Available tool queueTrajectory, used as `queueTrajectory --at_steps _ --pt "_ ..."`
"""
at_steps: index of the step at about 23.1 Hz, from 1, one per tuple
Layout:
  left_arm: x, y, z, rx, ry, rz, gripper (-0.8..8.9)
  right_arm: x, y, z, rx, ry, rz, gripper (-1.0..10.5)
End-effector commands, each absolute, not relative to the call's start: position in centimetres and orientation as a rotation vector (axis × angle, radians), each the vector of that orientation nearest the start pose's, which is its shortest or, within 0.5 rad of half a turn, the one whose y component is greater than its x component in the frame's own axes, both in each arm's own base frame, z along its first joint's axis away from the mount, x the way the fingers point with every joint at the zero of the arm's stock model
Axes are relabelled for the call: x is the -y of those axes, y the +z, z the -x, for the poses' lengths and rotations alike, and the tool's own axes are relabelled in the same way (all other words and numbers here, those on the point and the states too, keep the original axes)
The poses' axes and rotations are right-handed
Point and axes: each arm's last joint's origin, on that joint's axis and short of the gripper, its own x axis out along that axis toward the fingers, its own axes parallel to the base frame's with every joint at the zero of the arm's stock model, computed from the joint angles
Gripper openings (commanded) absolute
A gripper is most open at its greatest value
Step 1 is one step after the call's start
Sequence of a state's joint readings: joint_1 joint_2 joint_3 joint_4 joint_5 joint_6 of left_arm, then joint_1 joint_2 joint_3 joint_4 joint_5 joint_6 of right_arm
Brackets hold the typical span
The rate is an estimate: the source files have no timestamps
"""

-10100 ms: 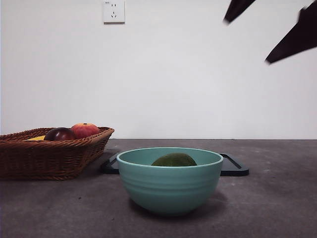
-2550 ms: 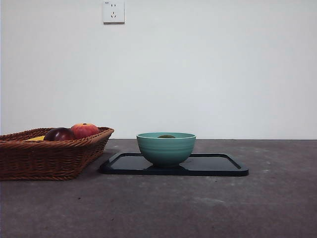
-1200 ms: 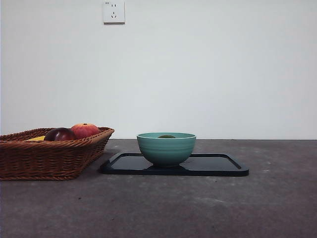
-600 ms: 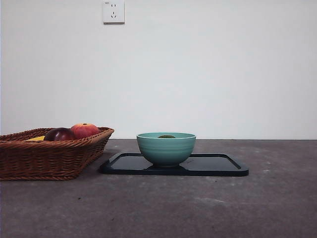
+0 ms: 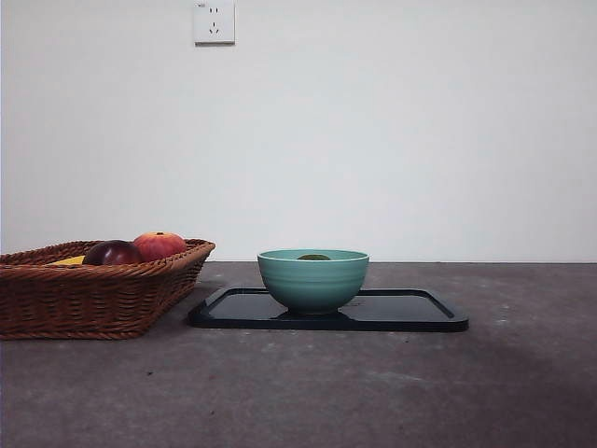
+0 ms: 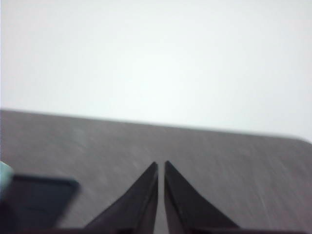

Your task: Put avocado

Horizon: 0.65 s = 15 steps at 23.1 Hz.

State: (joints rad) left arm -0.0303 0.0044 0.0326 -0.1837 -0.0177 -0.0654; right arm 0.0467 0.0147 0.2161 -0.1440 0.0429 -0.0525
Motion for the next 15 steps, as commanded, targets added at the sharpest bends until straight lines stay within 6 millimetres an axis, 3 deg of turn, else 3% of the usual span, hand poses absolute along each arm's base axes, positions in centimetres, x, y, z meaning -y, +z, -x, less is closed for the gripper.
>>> queueTrajectory --at_steps 1,8,15 --pt "0.2 14.9 -9.6 -0.182 -0.007 0.052 0.19 0.1 19.3 -8.9 -0.006 -0.040 0.053 0.2" --pt "0.2 14.9 -9.6 -0.182 -0.007 0.052 0.19 0.2 15.8 -9.7 -0.090 -0.056 0.054 0.2" --pt "0.2 14.9 -9.6 -0.182 -0.007 0.052 0.19 0.3 14.9 -9.6 -0.174 -0.060 0.056 0.2"
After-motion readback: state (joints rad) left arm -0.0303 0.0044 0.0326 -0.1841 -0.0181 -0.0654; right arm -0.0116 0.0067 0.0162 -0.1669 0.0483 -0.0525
